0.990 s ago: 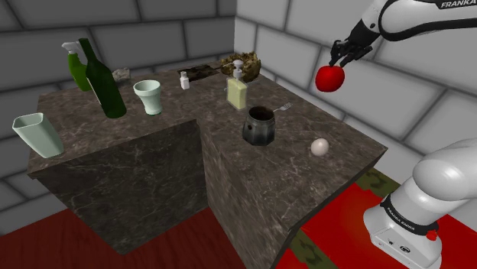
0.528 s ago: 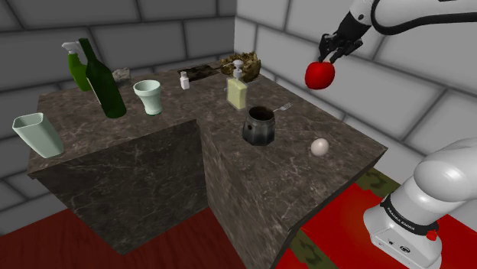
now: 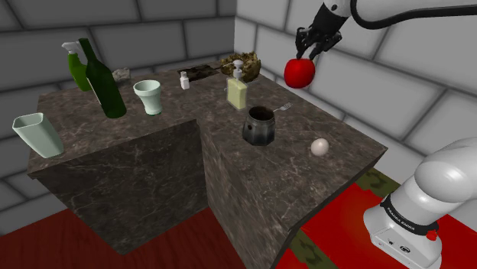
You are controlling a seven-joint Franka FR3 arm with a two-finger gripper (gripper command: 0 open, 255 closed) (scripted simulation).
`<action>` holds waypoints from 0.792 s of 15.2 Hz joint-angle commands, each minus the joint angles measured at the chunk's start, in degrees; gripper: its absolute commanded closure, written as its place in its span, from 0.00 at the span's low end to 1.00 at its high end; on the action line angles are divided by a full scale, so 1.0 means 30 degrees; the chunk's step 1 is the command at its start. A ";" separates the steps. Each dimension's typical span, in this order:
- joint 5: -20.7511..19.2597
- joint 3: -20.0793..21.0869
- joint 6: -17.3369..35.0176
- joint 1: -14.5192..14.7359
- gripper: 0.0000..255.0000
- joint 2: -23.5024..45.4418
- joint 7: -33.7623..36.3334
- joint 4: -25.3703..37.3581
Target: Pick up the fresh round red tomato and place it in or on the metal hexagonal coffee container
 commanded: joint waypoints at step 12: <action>-0.1000 0.4452 -0.1128 -0.0284 1.00 0.3257 0.4772 0.3873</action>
